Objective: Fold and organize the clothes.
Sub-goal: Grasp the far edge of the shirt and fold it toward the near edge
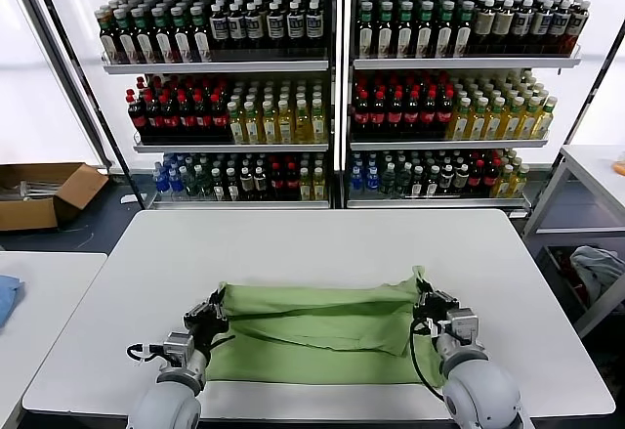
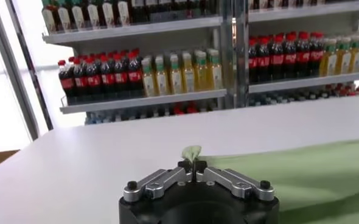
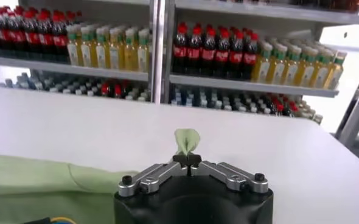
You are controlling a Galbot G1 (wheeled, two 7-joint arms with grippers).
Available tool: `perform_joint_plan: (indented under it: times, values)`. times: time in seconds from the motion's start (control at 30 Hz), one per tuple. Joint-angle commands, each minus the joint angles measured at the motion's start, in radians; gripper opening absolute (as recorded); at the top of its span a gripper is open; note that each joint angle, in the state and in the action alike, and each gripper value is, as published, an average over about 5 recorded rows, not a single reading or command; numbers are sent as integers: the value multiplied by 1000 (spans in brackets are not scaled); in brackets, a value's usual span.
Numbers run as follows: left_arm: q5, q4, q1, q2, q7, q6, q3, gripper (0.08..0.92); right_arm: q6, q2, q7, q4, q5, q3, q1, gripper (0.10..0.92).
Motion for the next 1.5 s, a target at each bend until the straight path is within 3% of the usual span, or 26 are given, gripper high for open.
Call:
perform_joint_plan:
  times: [0.03, 0.9, 1.5]
  values:
    - [42, -17, 66, -6, 3, -4, -2, 89, -1, 7, 15, 33, -22, -3, -117, 106]
    - [167, -46, 85, -32, 8, -22, -6, 114, 52, 43, 28, -11, -107, -24, -174, 123]
    - [159, -134, 131, -100, -88, 91, -51, 619, 63, 31, 54, 177, -95, 46, -188, 619]
